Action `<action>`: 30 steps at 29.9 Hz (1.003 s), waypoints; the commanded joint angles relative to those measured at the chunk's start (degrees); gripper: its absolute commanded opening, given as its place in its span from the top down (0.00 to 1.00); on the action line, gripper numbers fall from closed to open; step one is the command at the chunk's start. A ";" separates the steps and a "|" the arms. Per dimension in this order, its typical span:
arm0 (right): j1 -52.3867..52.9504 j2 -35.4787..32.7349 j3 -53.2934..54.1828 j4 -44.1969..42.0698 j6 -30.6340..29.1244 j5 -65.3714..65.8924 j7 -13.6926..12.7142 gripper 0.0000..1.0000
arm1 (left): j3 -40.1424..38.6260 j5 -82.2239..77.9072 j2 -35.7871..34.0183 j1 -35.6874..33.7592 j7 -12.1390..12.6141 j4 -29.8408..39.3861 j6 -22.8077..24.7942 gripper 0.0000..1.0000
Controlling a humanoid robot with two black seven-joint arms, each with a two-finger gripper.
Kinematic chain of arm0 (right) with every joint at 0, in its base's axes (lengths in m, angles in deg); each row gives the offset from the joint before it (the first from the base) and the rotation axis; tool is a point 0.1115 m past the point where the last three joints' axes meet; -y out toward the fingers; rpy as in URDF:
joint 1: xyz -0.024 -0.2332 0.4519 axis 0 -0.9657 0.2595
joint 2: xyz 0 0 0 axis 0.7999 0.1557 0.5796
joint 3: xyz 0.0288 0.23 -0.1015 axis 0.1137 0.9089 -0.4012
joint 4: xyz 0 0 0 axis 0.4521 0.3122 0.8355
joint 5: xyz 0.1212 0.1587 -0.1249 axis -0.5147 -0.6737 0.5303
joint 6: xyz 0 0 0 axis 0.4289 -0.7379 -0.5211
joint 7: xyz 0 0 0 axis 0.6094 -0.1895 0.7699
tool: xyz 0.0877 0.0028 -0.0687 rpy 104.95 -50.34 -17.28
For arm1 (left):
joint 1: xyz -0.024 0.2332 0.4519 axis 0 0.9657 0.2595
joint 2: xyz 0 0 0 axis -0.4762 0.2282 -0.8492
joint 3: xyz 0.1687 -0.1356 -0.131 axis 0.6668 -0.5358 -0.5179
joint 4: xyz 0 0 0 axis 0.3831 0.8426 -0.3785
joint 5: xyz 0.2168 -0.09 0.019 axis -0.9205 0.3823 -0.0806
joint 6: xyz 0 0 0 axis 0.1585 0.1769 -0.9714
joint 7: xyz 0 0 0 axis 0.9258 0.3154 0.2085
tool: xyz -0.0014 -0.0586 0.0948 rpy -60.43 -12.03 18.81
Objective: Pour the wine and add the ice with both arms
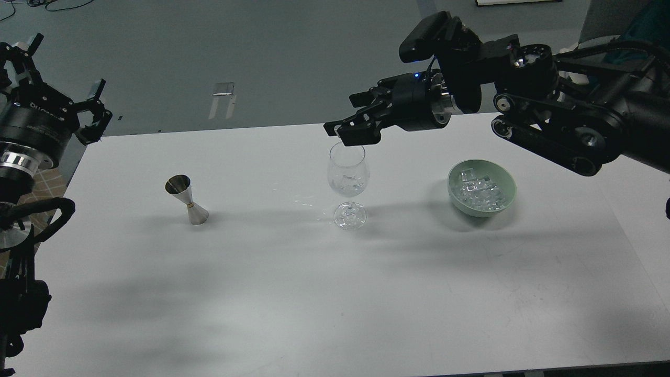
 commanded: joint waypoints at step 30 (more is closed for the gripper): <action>-13.93 13.72 27.72 -30.33 11.25 -67.02 -1.69 0.00 | 15.96 0.79 5.10 -19.72 0.36 -24.62 5.61 0.02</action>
